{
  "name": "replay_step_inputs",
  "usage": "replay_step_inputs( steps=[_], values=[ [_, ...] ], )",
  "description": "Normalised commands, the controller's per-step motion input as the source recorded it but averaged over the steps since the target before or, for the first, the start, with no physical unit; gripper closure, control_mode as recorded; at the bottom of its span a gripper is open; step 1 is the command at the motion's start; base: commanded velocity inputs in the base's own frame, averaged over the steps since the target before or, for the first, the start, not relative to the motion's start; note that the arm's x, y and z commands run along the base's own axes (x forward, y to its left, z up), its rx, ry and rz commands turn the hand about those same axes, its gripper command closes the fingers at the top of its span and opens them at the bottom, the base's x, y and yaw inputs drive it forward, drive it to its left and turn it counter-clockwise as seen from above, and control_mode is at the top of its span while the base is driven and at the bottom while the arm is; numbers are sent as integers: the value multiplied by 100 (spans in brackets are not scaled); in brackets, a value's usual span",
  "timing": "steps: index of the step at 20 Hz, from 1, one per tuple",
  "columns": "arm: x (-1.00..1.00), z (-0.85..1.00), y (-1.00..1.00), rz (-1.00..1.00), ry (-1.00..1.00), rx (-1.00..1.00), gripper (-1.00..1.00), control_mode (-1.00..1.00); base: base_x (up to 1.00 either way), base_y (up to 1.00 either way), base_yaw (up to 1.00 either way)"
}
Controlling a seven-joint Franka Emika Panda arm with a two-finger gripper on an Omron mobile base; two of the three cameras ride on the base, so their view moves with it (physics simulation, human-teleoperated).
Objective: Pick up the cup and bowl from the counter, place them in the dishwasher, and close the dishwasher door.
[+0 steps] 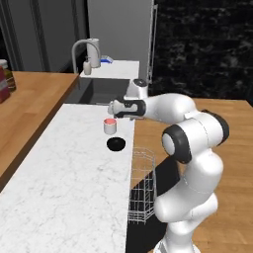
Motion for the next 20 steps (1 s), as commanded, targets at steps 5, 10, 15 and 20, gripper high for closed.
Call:
replay_step_inputs(
  steps=[5,10,15,20],
  values=[
    [31,-24,0,-4,5,0,-100,-100,0,0,0],
    [20,-23,0,-4,4,0,-100,-100,0,0,0],
    [27,-24,0,-3,1,0,-100,-100,0,0,0],
    [35,-11,16,-4,0,0,-100,-100,0,0,0]
  ],
)
